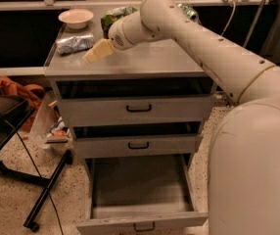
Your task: Place redbull can into bottom drawer
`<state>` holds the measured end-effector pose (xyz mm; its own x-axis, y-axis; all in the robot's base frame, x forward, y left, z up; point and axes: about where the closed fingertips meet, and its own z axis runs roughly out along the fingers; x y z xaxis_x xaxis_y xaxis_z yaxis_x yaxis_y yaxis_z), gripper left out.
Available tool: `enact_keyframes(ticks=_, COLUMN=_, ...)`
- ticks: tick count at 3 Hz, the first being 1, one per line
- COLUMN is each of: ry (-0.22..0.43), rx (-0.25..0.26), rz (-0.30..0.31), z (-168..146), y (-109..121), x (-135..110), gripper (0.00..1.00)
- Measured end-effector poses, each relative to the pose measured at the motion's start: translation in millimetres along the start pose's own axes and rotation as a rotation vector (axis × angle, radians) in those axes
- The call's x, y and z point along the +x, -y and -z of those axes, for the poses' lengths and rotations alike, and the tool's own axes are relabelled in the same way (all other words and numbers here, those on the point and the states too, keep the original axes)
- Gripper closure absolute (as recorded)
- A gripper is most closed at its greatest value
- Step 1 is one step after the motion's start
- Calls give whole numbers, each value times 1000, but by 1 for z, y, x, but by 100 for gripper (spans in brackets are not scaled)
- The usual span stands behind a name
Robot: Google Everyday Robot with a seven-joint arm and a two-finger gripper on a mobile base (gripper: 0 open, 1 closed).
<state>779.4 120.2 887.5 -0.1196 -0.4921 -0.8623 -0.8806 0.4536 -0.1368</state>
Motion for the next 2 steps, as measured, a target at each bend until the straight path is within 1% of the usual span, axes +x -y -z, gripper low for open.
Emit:
enact_keyframes(ticks=1, ry=0, rx=0, rz=0, z=0, y=0, x=0, gripper=0)
enact_keyframes(ticks=2, ry=11, rx=-24, rz=2, z=-7, y=-2, x=3, gripper=0)
